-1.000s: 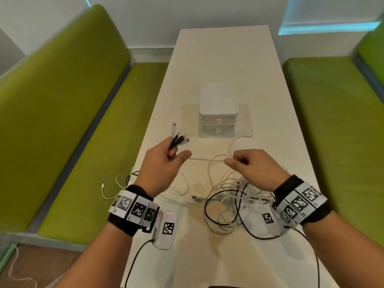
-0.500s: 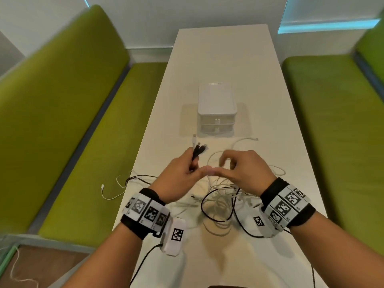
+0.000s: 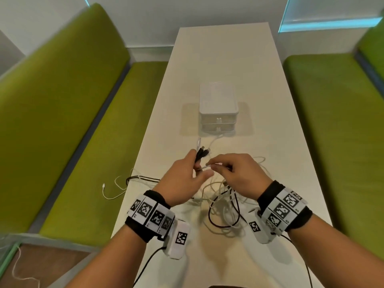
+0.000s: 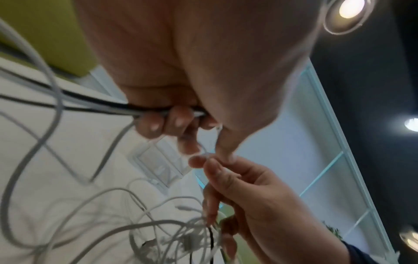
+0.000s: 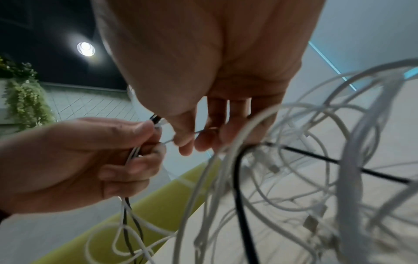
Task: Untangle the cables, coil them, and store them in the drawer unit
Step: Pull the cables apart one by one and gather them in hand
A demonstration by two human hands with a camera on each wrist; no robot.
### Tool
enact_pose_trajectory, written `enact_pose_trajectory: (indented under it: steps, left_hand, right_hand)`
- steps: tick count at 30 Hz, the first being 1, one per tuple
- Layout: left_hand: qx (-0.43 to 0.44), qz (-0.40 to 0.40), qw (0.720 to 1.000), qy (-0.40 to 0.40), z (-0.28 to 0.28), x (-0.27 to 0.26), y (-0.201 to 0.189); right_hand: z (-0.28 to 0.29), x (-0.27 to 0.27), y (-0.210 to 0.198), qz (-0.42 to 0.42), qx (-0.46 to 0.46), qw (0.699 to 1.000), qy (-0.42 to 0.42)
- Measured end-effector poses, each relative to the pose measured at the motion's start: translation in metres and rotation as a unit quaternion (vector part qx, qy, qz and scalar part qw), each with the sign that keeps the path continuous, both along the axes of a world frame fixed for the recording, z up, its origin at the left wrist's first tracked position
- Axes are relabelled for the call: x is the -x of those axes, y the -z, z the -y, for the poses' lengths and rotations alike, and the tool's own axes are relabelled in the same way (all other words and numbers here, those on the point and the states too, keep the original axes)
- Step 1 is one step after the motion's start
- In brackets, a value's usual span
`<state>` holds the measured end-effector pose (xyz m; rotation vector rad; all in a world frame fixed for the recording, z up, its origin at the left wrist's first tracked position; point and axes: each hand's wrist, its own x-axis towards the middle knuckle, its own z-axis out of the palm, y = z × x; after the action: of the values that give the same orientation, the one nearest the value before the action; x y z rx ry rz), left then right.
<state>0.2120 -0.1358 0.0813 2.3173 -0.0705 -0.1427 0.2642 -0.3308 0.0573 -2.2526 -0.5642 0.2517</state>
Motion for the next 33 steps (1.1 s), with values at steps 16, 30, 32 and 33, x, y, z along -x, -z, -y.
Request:
enact_pose_trajectory:
  steps: [16, 30, 32, 33]
  left_hand:
    - [0.074, 0.051, 0.98, -0.18, -0.072, 0.005, 0.007]
    - [-0.244, -0.047, 0.945, -0.212, -0.129, -0.001, 0.001]
    - [-0.18, -0.061, 0.968, -0.163, -0.096, 0.002, 0.012]
    - [-0.154, -0.069, 0.976, -0.138, -0.081, 0.004, 0.016]
  right_hand:
    - [0.044, -0.025, 0.007, -0.042, 0.018, 0.997, 0.067]
    - [0.055, 0.008, -0.024, -0.1, -0.024, 0.993, -0.049]
    - [0.051, 0.015, -0.019, -0.143, 0.086, 0.978, -0.128]
    - [0.054, 0.014, -0.015, -0.148, 0.131, 0.97, -0.142]
